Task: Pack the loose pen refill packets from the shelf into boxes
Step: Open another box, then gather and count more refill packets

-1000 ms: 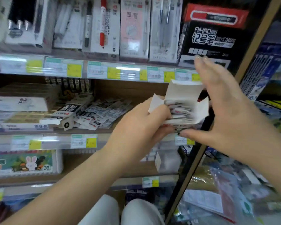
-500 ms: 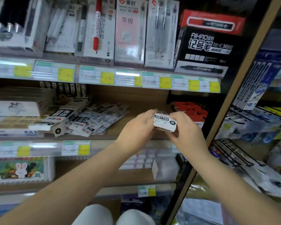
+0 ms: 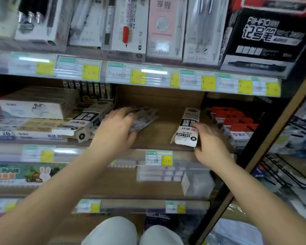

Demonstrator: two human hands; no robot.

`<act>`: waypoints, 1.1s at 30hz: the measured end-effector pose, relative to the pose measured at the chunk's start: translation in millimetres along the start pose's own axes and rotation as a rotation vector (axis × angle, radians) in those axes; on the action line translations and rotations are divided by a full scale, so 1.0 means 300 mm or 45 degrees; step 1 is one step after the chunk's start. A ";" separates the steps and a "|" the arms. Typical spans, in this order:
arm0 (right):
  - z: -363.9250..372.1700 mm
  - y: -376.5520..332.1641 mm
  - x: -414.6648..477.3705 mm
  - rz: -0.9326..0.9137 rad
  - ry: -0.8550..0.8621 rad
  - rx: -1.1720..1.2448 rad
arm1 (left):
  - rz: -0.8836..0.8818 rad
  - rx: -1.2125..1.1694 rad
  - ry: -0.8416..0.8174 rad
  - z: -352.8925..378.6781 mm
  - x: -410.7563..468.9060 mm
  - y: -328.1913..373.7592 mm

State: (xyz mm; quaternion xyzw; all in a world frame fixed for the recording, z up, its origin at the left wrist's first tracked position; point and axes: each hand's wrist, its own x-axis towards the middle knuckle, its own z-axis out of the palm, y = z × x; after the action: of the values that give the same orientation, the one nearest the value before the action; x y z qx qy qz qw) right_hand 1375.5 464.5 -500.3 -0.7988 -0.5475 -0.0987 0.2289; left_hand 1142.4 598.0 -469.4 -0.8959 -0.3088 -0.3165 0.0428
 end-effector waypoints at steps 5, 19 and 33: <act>-0.057 -0.107 0.051 -0.105 0.068 -0.275 | -0.400 0.213 -0.018 -0.077 0.045 -0.188; -0.090 -0.265 0.067 -0.161 0.252 -0.372 | -0.898 0.198 -0.364 -0.111 0.047 -0.323; 0.018 -0.257 0.041 -0.464 -0.275 -0.710 | -0.917 0.425 -0.379 -0.068 0.023 -0.249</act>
State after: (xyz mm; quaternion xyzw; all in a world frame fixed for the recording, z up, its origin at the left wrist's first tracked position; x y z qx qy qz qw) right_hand 1308.9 500.0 -480.2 -0.7255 -0.6542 -0.1986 -0.0788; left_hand 1092.3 656.2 -457.8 -0.7476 -0.6519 -0.1240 0.0290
